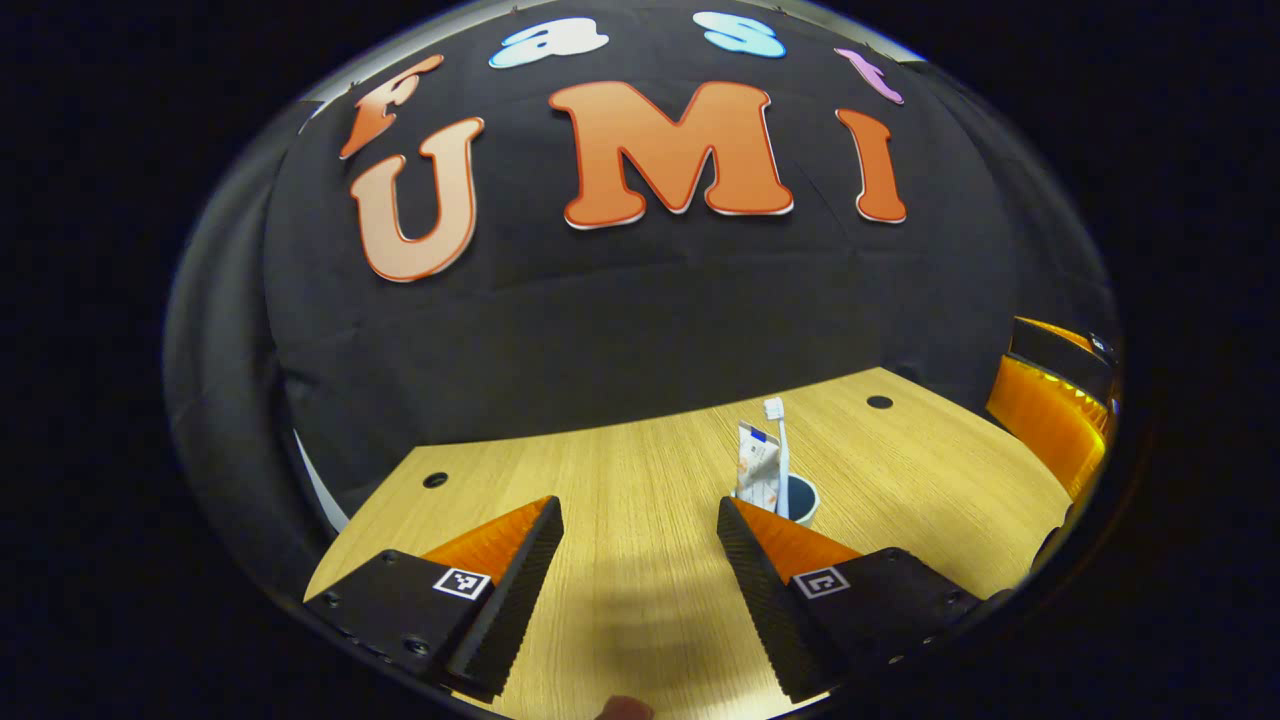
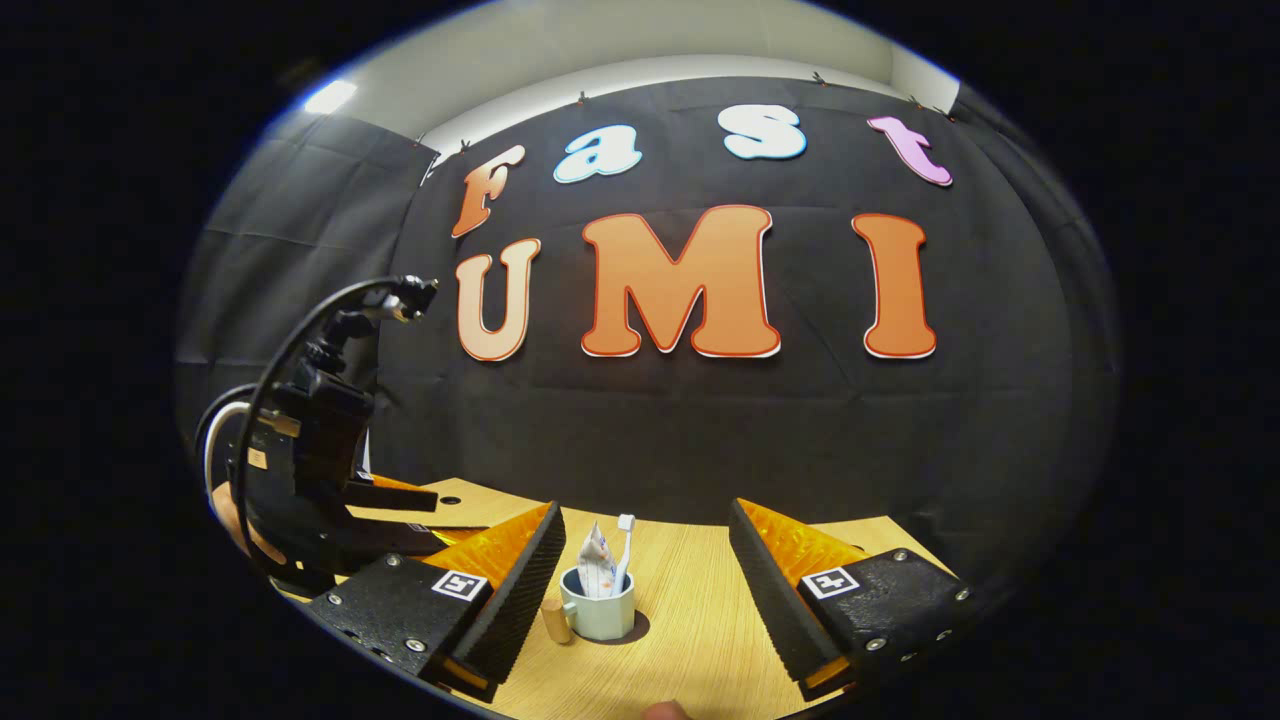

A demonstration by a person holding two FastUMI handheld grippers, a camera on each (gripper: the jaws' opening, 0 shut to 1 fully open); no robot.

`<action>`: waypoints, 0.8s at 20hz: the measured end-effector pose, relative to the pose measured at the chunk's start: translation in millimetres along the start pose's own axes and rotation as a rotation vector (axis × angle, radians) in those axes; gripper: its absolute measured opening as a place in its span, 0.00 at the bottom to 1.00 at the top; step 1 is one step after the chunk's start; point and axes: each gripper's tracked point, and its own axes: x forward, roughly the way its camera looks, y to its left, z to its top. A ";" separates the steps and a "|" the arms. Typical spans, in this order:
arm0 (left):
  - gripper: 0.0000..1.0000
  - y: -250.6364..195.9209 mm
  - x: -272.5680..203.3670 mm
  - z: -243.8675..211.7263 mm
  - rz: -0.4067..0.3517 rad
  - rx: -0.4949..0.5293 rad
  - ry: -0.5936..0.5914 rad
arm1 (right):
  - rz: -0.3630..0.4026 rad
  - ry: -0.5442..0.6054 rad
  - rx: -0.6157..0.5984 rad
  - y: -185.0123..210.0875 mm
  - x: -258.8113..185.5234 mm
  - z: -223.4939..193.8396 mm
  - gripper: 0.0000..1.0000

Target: Put the toothbrush and toothpaste on the desktop into the cup, then pick up the cup and place it on the coaster on the desktop.

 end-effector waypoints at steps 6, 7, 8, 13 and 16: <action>0.94 31.4 -27.0 18.3 0.086 -0.030 -0.165 | -0.015 -0.024 -0.023 10.0 2.2 5.2 0.98; 0.94 33.5 -31.5 19.3 0.096 -0.039 -0.187 | -0.016 -0.017 -0.024 10.7 2.3 2.5 0.98; 0.94 34.2 -34.7 21.1 0.095 -0.055 -0.204 | -0.013 -0.010 -0.024 12.7 2.5 0.8 0.98; 0.93 49.7 -40.6 16.0 0.105 -0.121 -0.274 | -0.004 -0.014 -0.067 18.4 3.9 -6.4 0.99; 0.93 61.9 -41.5 7.4 0.131 -0.133 -0.294 | 0.005 -0.020 -0.042 20.1 6.0 -9.3 1.00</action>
